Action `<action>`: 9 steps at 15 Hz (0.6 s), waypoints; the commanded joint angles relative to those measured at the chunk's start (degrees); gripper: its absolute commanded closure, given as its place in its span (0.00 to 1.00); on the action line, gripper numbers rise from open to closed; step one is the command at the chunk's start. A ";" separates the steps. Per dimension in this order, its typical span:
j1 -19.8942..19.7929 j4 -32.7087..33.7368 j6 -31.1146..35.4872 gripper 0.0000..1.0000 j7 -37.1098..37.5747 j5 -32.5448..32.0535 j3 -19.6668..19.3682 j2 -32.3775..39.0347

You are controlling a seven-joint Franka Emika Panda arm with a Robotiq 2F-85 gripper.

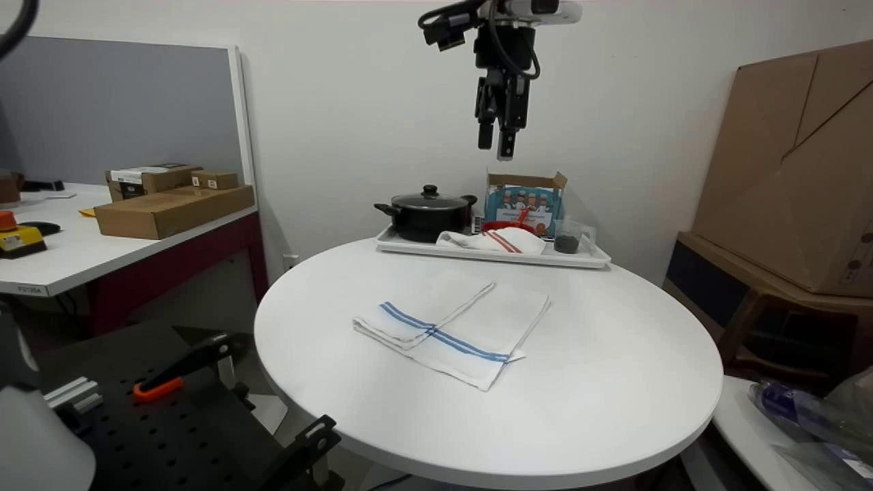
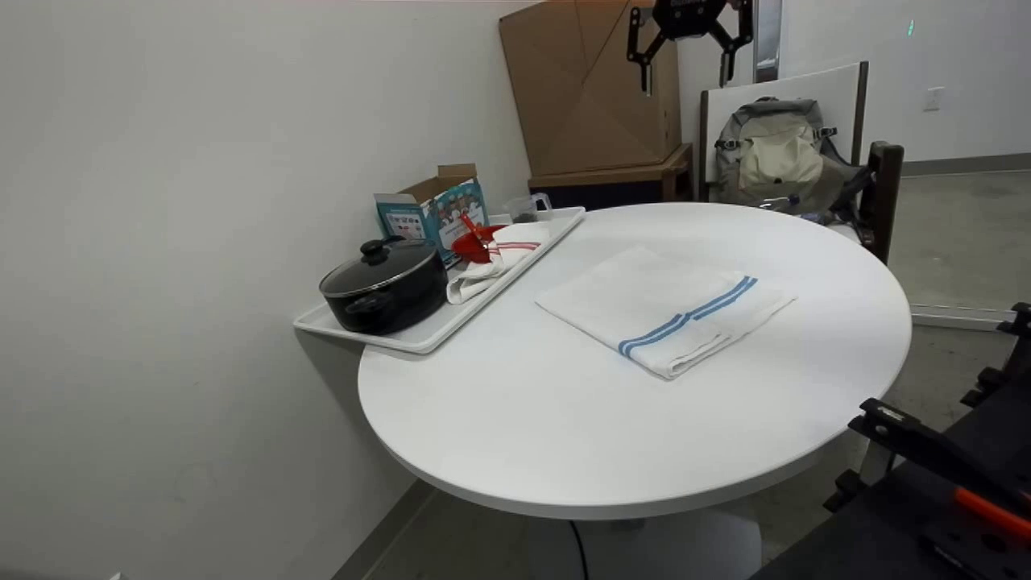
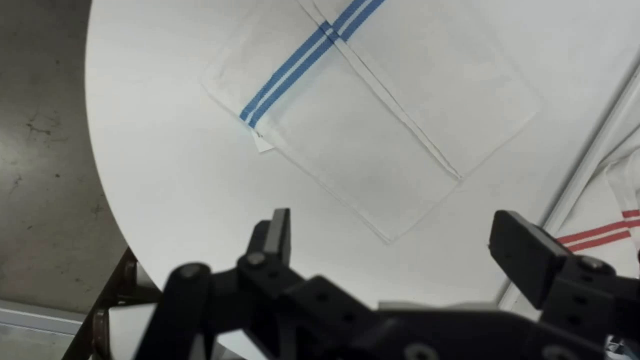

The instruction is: Fold the towel twice

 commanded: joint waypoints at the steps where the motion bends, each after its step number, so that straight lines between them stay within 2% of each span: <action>1: 1.21 -2.99 4.77 0.00 -1.74 4.31 -2.69 1.02; 9: 0.25 -11.61 17.18 0.00 -5.22 3.61 -7.16 7.00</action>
